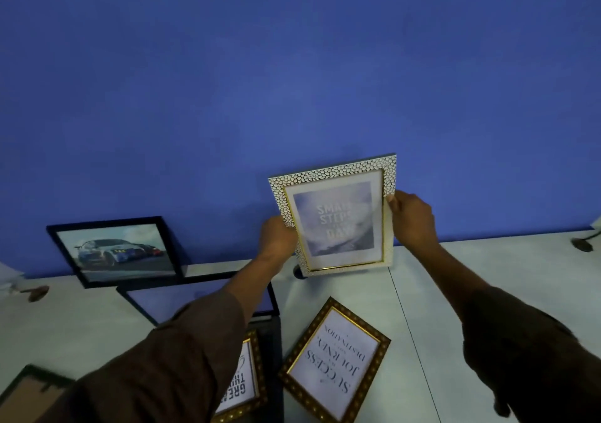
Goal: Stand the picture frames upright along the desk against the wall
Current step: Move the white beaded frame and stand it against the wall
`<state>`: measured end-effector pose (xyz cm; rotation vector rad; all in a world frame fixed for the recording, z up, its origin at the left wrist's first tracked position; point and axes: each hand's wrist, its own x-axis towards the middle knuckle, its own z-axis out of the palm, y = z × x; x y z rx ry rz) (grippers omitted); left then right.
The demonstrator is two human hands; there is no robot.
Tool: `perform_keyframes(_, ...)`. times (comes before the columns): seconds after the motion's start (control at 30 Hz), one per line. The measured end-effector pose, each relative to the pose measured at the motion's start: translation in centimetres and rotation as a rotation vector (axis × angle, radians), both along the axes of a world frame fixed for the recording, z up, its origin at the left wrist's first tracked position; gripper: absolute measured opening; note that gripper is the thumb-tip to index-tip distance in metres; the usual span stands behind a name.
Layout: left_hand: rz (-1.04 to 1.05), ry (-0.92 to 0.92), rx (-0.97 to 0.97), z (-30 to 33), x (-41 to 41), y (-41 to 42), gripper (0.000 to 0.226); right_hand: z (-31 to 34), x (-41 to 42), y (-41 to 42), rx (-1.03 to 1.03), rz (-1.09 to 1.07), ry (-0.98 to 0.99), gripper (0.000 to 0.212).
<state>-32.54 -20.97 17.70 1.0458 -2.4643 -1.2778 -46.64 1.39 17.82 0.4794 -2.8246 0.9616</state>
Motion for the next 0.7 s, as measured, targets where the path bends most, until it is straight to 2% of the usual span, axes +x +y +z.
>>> perform_keyframes(0.2,0.032,-0.004,0.055,-2.4,-2.9,-0.3,0.028,-4.8,-3.0,-0.7,0.005,0.012,-0.060,0.036)
perform_keyframes(0.4,-0.014,-0.103,0.106,-5.5,-4.8,-0.8,0.030,-8.7,-5.8,-0.9,0.024,0.046,-0.156,0.036)
perform_keyframes(0.57,-0.089,-0.118,0.050,-6.0,-6.6,-1.0,0.034,-9.8,-6.4,-0.4,-0.143,0.080,-0.206,0.028)
perform_keyframes(0.7,-0.083,-0.103,0.085,-6.5,-7.6,-1.3,0.030,-9.1,-6.4,-0.2,-0.258,0.133,-0.257,0.033)
